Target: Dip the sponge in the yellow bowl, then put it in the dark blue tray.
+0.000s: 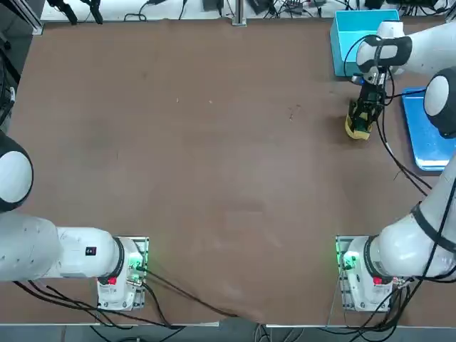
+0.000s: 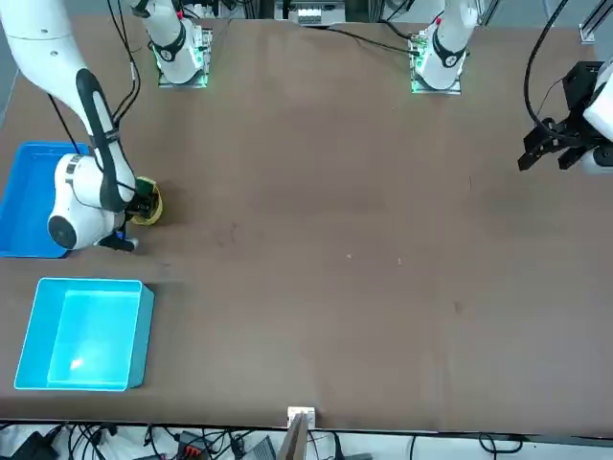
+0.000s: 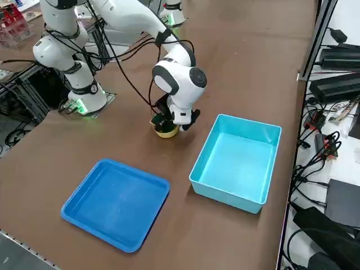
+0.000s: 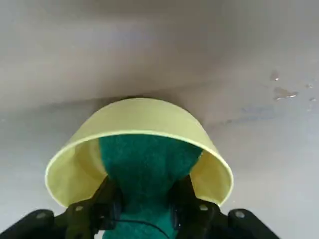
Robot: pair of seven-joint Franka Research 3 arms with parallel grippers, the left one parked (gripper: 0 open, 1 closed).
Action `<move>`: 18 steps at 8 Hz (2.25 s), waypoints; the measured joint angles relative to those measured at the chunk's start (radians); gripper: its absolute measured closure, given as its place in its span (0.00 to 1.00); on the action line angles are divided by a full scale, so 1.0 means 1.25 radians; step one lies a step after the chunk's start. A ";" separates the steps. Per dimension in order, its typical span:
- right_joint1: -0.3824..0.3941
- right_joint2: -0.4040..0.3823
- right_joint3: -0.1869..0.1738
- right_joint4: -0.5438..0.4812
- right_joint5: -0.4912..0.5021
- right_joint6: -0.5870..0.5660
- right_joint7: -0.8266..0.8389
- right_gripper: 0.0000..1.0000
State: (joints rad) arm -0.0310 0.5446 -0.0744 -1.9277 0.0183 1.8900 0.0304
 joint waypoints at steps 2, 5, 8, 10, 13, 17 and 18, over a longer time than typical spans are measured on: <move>0.000 0.005 0.001 0.001 0.000 0.004 0.000 0.48; 0.000 0.005 0.001 0.022 0.000 -0.030 0.000 0.49; 0.000 -0.012 0.001 0.097 0.000 -0.144 0.000 0.49; -0.003 -0.044 0.000 0.110 0.000 -0.172 0.000 0.49; -0.037 -0.145 -0.005 0.111 -0.019 -0.191 -0.026 0.49; -0.215 -0.194 -0.010 0.102 -0.155 -0.122 -0.232 0.49; -0.271 -0.182 -0.011 0.096 -0.176 -0.065 -0.302 0.49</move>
State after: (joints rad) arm -0.3702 0.3176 -0.0887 -1.8072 -0.2017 1.8090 -0.3469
